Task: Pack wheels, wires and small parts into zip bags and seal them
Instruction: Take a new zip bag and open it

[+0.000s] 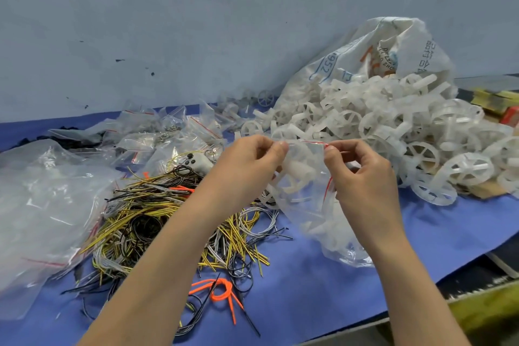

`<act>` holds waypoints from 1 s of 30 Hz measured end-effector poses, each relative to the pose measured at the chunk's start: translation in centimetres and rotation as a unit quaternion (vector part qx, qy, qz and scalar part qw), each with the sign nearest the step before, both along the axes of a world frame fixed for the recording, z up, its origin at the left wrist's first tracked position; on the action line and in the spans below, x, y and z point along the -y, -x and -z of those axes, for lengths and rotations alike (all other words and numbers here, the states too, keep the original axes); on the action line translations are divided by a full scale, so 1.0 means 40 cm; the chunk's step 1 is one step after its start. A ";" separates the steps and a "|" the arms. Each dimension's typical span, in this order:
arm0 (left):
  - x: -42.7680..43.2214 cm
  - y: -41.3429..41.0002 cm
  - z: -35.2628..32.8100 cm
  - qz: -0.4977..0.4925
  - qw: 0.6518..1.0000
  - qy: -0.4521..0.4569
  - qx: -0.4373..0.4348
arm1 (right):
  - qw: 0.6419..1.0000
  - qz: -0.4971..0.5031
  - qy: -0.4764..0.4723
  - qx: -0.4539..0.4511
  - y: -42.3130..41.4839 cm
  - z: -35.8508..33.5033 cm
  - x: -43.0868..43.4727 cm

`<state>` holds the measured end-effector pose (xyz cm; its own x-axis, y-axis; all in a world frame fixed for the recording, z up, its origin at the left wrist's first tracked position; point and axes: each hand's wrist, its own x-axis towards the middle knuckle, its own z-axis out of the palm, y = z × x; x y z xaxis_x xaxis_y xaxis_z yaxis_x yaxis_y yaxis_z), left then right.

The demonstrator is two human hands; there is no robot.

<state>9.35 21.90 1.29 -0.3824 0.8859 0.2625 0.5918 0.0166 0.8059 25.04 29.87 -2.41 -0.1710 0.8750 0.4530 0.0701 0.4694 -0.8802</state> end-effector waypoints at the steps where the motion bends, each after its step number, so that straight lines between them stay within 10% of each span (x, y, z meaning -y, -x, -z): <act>1: 0.000 0.005 -0.003 -0.003 0.999 -0.011 0.031 | 1.000 0.001 0.001 0.001 0.000 0.000 -0.002; 6: -0.012 0.064 0.019 -0.071 0.916 -0.080 0.386 | 1.000 0.013 0.011 0.014 -0.005 0.004 -0.027; 9: -0.015 0.104 0.072 -0.142 0.880 -0.064 0.449 | 0.999 0.044 0.024 -0.007 -0.030 0.001 -0.056; 18: -0.089 0.099 0.184 -0.202 0.937 0.021 0.285 | 0.998 -0.008 0.040 -0.053 -0.042 -0.009 -0.062; 24: -0.065 0.065 0.116 -0.190 0.975 -0.018 -0.112 | 0.995 -0.092 0.030 0.037 0.008 0.001 -0.037; 27: -0.034 0.044 0.028 -0.050 0.994 -0.065 -0.072 | 0.995 -0.085 0.027 0.037 0.019 0.000 -0.033; 30: -0.021 0.007 0.003 0.097 0.988 0.102 -0.069 | 0.996 -0.079 0.024 0.034 0.032 0.000 -0.021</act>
<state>9.06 22.74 1.19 -0.1737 0.9787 0.1098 0.7041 0.0454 0.7087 23.77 30.70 -2.40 -0.3374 0.8553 0.3932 0.0593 0.4362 -0.8979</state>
